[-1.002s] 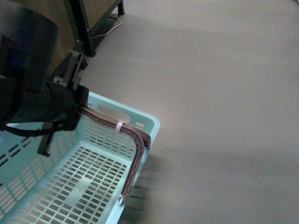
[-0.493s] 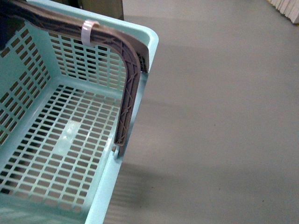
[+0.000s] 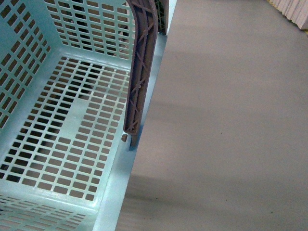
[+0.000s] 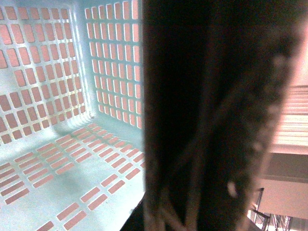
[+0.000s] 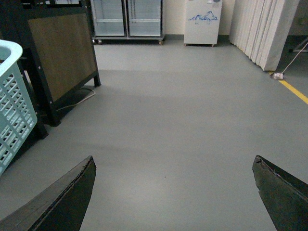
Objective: Pick mango and avocado into basket
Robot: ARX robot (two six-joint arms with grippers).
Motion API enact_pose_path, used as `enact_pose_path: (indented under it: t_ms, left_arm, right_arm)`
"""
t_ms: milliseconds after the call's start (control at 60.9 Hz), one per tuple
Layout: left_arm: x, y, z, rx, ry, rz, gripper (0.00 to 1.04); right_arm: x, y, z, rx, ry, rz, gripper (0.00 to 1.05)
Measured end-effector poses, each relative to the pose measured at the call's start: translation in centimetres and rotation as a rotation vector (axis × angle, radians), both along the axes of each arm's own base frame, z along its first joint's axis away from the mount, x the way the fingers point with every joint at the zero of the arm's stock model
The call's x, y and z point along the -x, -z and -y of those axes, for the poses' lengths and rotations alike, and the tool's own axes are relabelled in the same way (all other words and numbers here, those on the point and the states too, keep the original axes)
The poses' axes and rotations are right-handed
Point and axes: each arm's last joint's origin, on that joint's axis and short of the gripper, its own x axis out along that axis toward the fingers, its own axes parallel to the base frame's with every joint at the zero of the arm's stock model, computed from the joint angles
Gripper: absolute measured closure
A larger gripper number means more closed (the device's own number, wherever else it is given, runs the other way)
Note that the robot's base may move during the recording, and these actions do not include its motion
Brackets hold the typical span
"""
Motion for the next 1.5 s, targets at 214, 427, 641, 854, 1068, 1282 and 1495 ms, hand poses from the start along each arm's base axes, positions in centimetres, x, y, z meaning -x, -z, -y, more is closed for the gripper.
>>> enact_pose_path:
  t_ms: [214,427,641,854,1068,1282,1495]
  left_arm:
    - [0.06,0.34,-0.03,-0.006,0.0,-0.009,0.99]
    - [0.07,0.44,-0.03,-0.006,0.0,-0.012,0.99]
    - [0.07,0.53,-0.03,-0.008,0.0,-0.015,0.99]
    - [0.08,0.53,-0.04,-0.008,-0.001,-0.015,0.99]
    - [0.07,0.53,-0.03,-0.008,0.0,-0.015,0.99]
    - [0.08,0.54,-0.04,-0.008,-0.001,-0.015,0.99]
    - [0.08,0.54,-0.03,-0.008,0.001,-0.015,0.99]
  right_arm:
    - [0.0,0.0,0.0,0.0,0.0,0.0,0.08]
    - [0.0,0.0,0.0,0.0,0.0,0.0,0.08]
    - [0.0,0.0,0.0,0.0,0.0,0.0,0.08]
    - [0.0,0.0,0.0,0.0,0.0,0.0,0.08]
    - [0.0,0.0,0.0,0.0,0.0,0.0,0.08]
    - [0.0,0.0,0.0,0.0,0.0,0.0,0.08]
    - [0.0,0.0,0.0,0.0,0.0,0.0,0.08]
